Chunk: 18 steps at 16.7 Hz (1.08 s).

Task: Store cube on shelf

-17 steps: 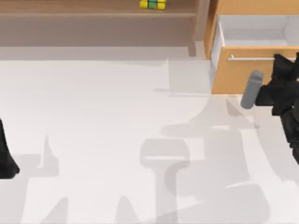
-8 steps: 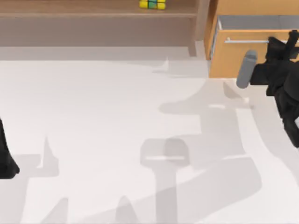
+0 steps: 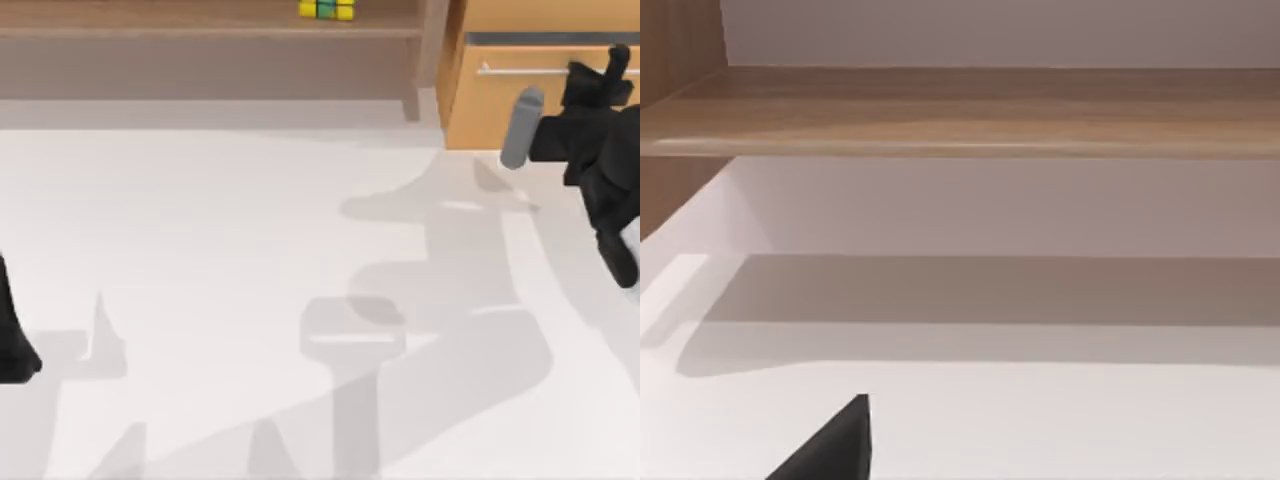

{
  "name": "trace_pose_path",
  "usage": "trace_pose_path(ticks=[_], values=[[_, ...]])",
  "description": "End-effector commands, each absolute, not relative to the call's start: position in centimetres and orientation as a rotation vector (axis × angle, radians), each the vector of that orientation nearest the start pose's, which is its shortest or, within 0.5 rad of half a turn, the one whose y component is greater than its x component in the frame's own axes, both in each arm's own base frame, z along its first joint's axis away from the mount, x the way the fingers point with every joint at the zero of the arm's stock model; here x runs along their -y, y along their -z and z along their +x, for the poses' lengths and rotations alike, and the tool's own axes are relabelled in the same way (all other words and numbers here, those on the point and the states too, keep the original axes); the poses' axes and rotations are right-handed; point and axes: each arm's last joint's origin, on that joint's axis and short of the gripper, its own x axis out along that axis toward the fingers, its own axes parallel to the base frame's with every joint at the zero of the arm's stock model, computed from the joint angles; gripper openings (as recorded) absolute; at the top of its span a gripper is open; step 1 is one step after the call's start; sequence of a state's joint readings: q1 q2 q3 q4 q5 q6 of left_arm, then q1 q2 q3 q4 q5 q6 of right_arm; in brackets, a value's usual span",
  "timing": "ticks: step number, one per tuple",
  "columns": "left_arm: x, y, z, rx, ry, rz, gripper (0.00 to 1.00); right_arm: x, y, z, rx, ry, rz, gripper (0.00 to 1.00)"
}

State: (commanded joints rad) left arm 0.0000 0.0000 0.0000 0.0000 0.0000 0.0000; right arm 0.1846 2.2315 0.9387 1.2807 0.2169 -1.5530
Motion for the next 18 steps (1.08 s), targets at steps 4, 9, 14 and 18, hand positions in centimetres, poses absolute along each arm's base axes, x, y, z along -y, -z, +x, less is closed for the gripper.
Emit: trace_pose_path(ticks=[4,9,14,18], values=[[0.1,-16.0,10.6,0.0,0.0,0.0,1.0,-7.2,-8.8,43.2,-0.013,-0.002,-1.566,0.0],[0.1,-16.0,10.6,0.0,0.0,0.0,1.0,-7.1,-8.8,43.9,-0.013,-0.002,-1.565,0.0],[0.1,-16.0,10.6,0.0,0.0,0.0,1.0,-7.1,-8.8,43.9,-0.013,-0.002,-1.565,0.3],[0.1,-16.0,10.6,0.0,0.0,0.0,1.0,-7.1,-8.8,43.9,-0.013,-0.002,-1.565,0.6]])
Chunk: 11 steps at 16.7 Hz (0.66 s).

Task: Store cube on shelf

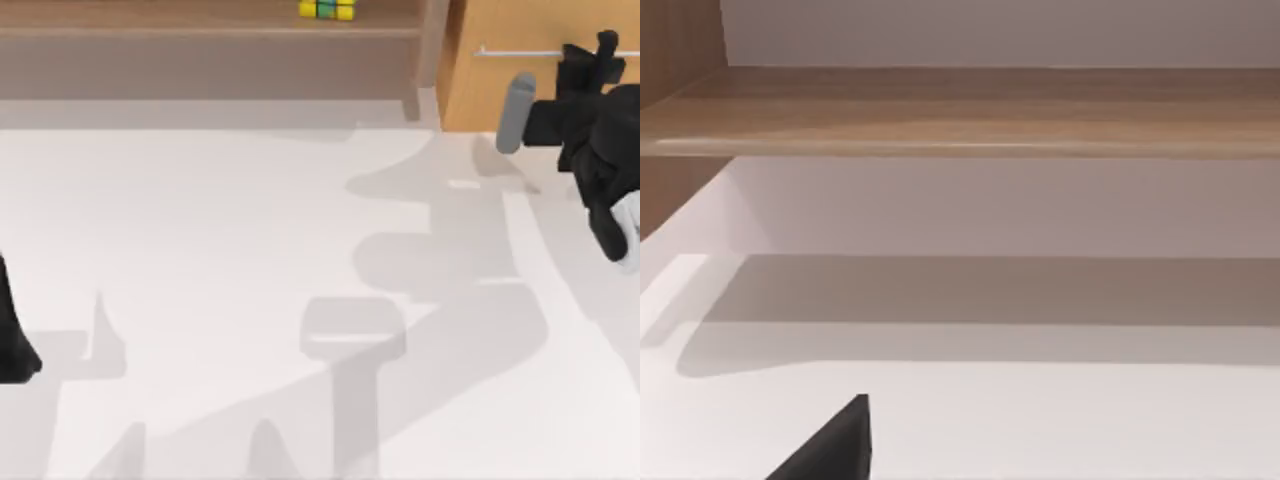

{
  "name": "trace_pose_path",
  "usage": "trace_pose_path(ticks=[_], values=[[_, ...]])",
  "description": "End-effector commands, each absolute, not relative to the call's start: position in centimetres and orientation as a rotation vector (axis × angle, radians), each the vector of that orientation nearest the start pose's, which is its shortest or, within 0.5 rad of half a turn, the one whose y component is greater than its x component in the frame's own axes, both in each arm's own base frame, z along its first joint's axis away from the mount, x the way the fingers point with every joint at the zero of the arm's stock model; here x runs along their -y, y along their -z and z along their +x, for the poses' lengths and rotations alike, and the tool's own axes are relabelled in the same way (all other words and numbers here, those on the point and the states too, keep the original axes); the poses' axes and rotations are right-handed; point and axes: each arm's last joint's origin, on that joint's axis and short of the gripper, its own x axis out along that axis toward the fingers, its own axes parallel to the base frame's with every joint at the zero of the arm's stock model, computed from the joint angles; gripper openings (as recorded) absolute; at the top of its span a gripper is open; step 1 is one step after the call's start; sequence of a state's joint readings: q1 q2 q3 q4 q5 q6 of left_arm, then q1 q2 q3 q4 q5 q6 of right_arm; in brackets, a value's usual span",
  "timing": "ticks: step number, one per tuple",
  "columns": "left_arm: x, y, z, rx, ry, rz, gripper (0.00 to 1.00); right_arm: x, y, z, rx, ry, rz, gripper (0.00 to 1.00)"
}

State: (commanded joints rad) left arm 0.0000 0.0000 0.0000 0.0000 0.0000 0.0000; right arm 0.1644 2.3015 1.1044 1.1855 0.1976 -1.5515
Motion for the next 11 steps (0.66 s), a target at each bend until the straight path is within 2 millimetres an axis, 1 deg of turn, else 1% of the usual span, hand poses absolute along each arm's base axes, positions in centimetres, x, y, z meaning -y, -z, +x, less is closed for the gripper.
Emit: trace_pose_path(ticks=[5,6,11], values=[[0.12,-16.0,10.57,0.0,0.0,0.0,1.0,-7.12,-8.84,43.94,-0.013,-0.002,-1.565,0.98],[0.12,-16.0,10.57,0.0,0.0,0.0,1.0,-7.12,-8.84,43.94,-0.013,-0.002,-1.565,1.0],[0.12,-16.0,10.57,0.0,0.0,0.0,1.0,-7.12,-8.84,43.94,-0.013,-0.002,-1.565,1.0]])
